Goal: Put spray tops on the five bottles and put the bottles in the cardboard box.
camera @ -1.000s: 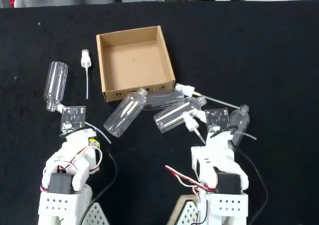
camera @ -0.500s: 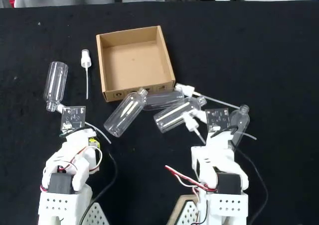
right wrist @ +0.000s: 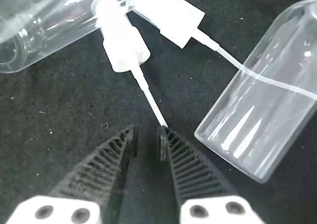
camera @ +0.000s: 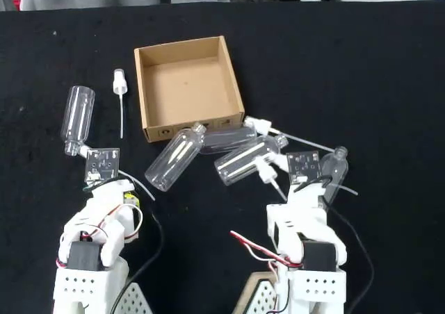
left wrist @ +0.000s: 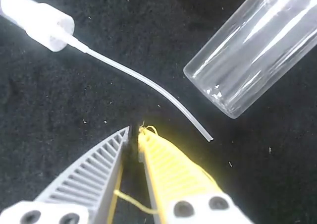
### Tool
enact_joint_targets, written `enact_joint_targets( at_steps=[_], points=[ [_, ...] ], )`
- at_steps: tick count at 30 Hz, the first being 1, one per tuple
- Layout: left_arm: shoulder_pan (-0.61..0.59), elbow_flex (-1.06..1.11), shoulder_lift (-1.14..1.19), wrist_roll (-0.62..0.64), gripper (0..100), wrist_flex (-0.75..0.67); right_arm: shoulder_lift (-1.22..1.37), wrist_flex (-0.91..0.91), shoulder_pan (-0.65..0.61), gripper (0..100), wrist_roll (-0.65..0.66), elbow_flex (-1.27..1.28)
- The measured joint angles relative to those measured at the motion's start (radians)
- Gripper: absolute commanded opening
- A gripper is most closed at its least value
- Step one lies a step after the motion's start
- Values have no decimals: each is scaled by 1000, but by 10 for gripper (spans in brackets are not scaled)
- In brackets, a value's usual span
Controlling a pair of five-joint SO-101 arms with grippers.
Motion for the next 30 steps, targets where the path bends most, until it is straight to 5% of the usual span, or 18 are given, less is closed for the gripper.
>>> enact_joint_targets(
  at_steps=[23,30],
  points=[
    [0,0,0,0,30,0,0,6,0,53,8,-358],
    [0,0,0,0,30,0,-2,6,0,53,270,-522]
  ],
)
